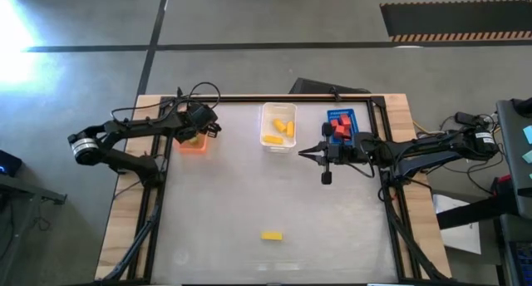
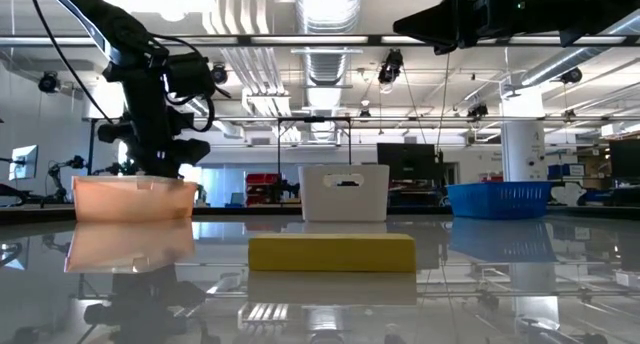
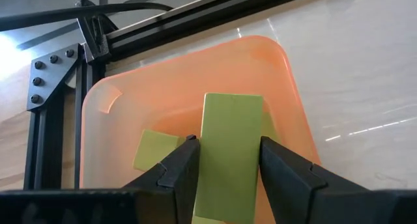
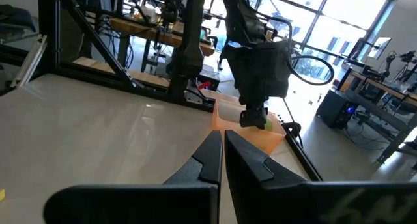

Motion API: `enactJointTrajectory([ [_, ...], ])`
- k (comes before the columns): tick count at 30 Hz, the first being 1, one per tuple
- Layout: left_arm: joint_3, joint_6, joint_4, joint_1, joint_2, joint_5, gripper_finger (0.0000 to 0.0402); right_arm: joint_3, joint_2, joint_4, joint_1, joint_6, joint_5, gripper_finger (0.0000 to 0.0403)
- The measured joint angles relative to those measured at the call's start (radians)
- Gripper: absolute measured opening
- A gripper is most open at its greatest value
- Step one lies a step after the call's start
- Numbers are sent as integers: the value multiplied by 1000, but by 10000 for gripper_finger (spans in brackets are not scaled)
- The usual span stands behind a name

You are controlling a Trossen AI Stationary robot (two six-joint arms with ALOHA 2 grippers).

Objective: Sort & place blocks by color
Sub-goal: Put the green block into the orange bin

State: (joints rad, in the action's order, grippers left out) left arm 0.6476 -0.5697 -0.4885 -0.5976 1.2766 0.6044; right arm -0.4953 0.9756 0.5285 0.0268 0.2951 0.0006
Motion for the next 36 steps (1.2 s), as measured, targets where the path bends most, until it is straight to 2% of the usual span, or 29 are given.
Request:
enactJointTrajectory([
  [15, 0, 0, 0, 0, 0, 0, 133, 0, 0, 0, 0, 0, 0, 9],
  [30, -1, 5, 1, 0, 0, -45, 133, 0, 0, -1, 0, -7, 0, 9],
  [36, -1, 10, 1, 0, 0, -46, 168, 0, 0, -1, 0, -7, 0, 9],
])
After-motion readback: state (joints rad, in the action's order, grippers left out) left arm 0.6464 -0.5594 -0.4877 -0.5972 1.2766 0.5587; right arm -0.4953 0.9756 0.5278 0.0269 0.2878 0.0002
